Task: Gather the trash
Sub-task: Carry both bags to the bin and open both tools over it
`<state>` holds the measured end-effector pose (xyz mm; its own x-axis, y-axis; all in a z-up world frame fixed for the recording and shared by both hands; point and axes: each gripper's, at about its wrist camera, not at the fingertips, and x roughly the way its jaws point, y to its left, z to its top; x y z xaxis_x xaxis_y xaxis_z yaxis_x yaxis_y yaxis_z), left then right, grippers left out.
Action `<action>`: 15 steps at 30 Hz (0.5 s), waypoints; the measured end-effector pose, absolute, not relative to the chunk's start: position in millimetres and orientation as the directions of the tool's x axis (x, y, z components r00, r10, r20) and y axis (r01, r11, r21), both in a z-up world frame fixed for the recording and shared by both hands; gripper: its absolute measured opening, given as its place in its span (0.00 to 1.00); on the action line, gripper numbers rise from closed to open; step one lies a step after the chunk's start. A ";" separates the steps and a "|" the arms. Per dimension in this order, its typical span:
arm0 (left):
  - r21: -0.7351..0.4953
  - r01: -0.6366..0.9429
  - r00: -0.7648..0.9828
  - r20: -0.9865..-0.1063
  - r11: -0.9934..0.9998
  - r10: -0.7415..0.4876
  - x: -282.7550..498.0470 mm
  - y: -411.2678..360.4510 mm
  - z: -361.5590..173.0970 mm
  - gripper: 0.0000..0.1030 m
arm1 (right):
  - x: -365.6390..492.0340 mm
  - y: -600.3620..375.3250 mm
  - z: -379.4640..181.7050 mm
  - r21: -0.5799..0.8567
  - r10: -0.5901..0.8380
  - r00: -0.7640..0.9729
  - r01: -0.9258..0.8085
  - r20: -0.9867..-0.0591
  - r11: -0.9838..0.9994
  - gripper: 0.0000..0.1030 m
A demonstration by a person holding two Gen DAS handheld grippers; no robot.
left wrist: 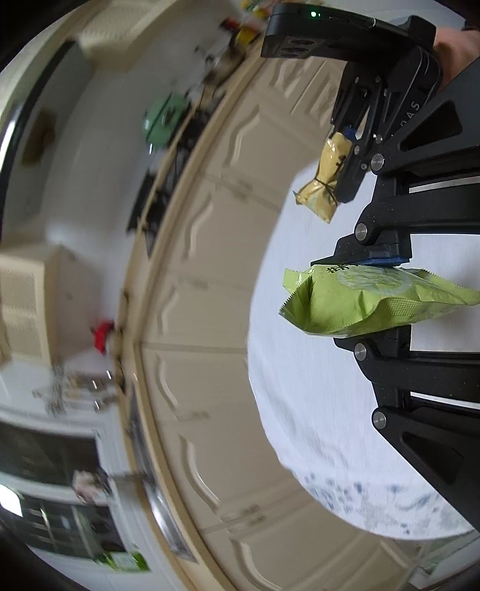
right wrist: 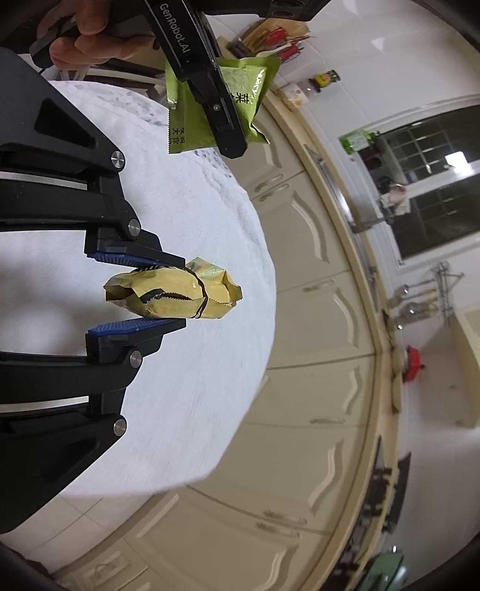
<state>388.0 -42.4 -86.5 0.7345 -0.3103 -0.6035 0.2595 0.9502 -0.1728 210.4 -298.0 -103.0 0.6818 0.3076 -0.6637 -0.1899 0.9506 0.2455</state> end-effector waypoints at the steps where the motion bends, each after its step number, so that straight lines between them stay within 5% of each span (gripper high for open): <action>1: -0.178 0.284 0.729 -0.598 0.942 -0.333 373.5 -51.4 -84.9 0.16 | 197.1 -308.9 -96.9 0.245 0.297 0.695 -0.177 -0.655 0.953 0.24; 15: -0.136 0.660 0.545 -0.590 0.739 -0.595 311.6 -226.0 -89.0 0.16 | 26.0 -472.0 -68.0 0.198 -0.034 0.779 0.202 -0.626 0.959 0.24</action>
